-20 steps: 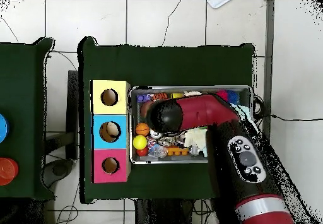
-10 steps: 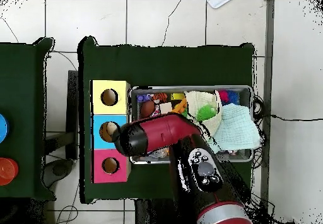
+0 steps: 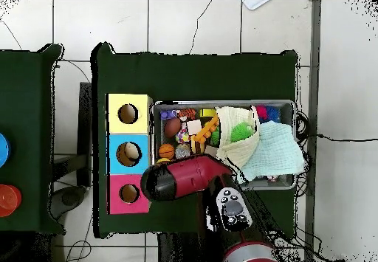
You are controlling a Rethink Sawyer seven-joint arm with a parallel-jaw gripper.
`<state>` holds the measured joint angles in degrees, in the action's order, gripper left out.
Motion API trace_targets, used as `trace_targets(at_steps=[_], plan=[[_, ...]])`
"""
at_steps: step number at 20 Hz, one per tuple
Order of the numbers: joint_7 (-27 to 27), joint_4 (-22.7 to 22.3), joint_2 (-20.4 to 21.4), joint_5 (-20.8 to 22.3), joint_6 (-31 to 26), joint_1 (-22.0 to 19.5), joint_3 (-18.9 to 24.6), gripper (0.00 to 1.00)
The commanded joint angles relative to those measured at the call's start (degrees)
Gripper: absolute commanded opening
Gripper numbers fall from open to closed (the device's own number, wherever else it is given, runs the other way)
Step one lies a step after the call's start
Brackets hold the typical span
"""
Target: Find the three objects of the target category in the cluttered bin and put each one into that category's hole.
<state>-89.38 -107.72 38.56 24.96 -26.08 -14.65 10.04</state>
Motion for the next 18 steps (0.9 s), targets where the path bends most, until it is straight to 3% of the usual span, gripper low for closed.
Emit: trace_targets(at_steps=[1,6,9,13,16,17,18], plan=[[-9.61,-1.57,-1.88,3.04,0.67,0.09,-7.36,1.00],[-8.86,-0.30,-4.66,2.94,1.61,0.27,-8.33,1.00],[-9.72,1.22,-12.13,2.03,9.13,-1.18,-6.73,1.00],[-10.02,6.75,-23.99,0.40,18.80,-3.16,-4.15,1.00],[-9.55,8.58,-26.67,0.79,23.35,-2.78,-4.07,1.00],[-9.19,8.49,-26.92,-0.08,23.84,-2.62,-4.31,0.00],[-9.43,8.47,-26.91,-0.29,24.31,-2.43,-4.50,0.00]])
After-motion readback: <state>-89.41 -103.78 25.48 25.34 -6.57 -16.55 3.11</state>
